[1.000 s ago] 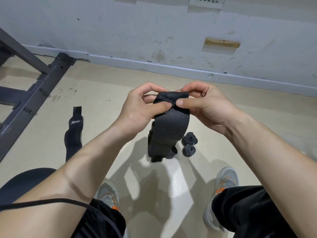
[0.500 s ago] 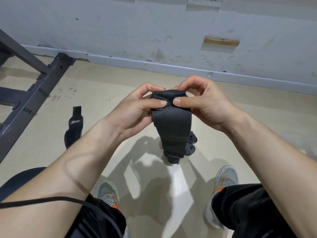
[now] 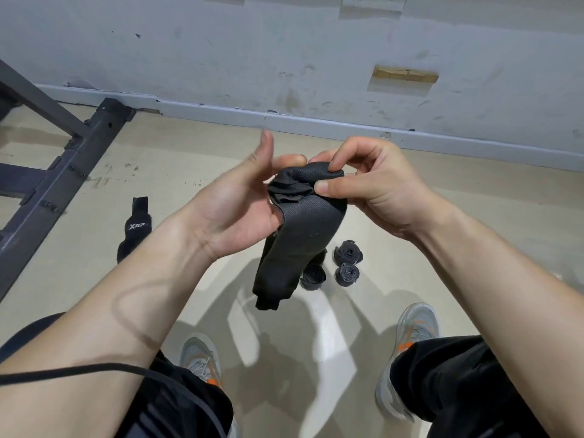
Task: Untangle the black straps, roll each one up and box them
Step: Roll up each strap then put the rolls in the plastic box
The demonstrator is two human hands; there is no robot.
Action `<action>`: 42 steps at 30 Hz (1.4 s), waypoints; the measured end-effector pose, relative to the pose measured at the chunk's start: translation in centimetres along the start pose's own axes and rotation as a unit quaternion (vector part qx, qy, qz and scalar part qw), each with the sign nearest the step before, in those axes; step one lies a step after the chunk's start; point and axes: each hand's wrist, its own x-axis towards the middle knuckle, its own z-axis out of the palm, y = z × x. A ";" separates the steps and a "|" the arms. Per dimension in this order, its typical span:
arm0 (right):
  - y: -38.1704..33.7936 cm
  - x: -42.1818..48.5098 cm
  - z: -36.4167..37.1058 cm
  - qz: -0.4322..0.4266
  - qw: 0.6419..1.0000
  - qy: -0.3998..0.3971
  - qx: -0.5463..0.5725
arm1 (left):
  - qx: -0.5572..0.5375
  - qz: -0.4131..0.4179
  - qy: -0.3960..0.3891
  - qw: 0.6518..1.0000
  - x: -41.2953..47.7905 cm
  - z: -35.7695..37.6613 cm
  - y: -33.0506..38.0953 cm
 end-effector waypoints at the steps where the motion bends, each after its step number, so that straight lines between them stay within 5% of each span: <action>1: 0.1 0.1 0.0 -0.003 1.000 0.007 -0.007 | 0.015 0.007 0.025 1.000 -0.1 0.2 0.1; 6: 0.7 0.2 0.1 0.004 0.999 0.031 -0.033 | 0.130 0.026 0.132 0.982 0.1 0.1 0.1; 14: 1.1 0.0 0.1 0.007 0.994 0.069 -0.079 | 0.159 -0.065 0.139 0.975 0.3 -0.4 0.0; 21: 1.4 0.5 -0.1 0.056 0.997 0.038 0.040 | 0.185 -0.019 0.170 0.968 0.8 -0.3 -0.7; 27: 1.2 0.5 -0.5 0.093 0.995 0.031 0.017 | 0.178 -0.006 0.144 0.973 0.7 -0.7 -0.3; 32: 0.7 0.2 -0.6 0.136 0.986 0.011 -0.094 | 0.232 -0.030 0.116 0.965 0.5 -1.0 0.1; 36: 0.3 -0.2 -0.6 0.087 0.965 -0.006 -0.248 | 0.253 -0.026 0.142 0.957 0.5 -0.9 0.1; 42: 0.3 -0.2 -0.6 0.029 0.968 -0.042 -0.244 | 0.261 0.021 0.176 0.949 0.7 -0.8 0.1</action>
